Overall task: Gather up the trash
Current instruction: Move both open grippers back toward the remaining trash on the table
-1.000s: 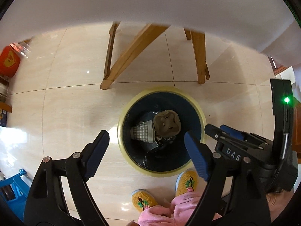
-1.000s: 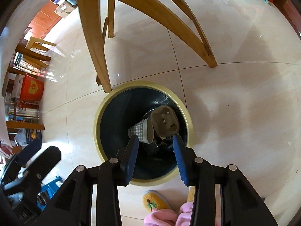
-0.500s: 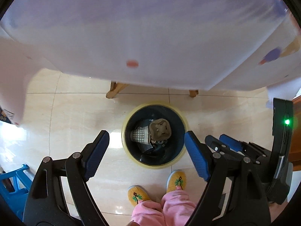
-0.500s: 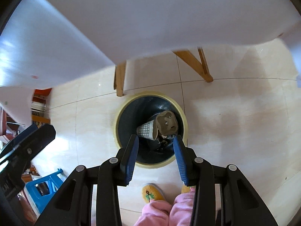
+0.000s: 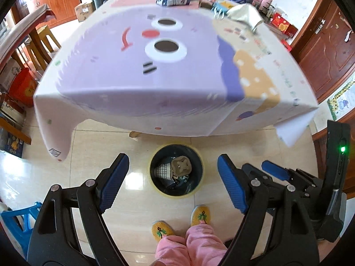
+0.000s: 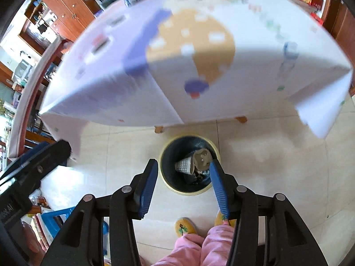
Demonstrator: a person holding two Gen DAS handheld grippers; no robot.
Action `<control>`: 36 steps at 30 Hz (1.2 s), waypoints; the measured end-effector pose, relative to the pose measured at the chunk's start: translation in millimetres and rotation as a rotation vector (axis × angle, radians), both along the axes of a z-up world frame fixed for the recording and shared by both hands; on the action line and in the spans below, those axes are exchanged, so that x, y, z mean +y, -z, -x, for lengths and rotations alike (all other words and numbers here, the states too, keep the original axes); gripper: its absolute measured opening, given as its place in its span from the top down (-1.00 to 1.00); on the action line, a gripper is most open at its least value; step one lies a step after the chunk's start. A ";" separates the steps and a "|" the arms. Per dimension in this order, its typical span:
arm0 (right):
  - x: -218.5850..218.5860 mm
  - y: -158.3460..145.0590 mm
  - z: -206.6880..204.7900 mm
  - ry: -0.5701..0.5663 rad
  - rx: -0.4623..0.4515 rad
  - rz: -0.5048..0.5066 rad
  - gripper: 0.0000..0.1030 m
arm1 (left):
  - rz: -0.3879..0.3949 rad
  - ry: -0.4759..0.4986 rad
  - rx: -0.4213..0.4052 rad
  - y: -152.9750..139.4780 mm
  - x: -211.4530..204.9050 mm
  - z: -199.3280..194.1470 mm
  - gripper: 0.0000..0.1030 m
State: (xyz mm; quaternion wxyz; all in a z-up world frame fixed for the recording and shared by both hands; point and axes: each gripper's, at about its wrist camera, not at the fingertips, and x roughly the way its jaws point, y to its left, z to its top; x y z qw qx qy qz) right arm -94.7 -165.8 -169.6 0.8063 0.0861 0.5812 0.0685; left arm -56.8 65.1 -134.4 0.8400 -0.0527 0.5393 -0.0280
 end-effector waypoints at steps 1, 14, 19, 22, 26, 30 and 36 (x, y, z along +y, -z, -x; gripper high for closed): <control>-0.2 -8.3 1.6 0.001 -0.007 0.002 0.02 | -0.002 0.000 -0.003 -10.6 1.0 2.8 -0.55; 3.2 -147.1 23.3 0.001 -0.198 0.010 -0.01 | 0.020 0.031 -0.118 -138.3 9.6 31.0 -0.54; 6.0 -194.8 32.4 0.009 -0.290 0.031 -0.01 | 0.024 0.072 -0.186 -180.1 7.2 37.9 -0.54; 6.8 -220.5 35.7 0.022 -0.332 0.036 -0.01 | 0.030 0.090 -0.231 -202.4 8.3 40.0 -0.54; 8.4 -247.6 36.3 0.043 -0.385 0.057 -0.01 | 0.037 0.103 -0.285 -227.6 10.9 39.1 -0.54; 6.1 -266.7 29.1 0.056 -0.420 0.065 -0.01 | 0.047 0.105 -0.313 -243.4 16.8 33.4 -0.54; -1.0 -287.4 3.3 0.034 -0.470 0.075 -0.17 | 0.058 0.085 -0.334 -251.3 16.9 6.8 -0.54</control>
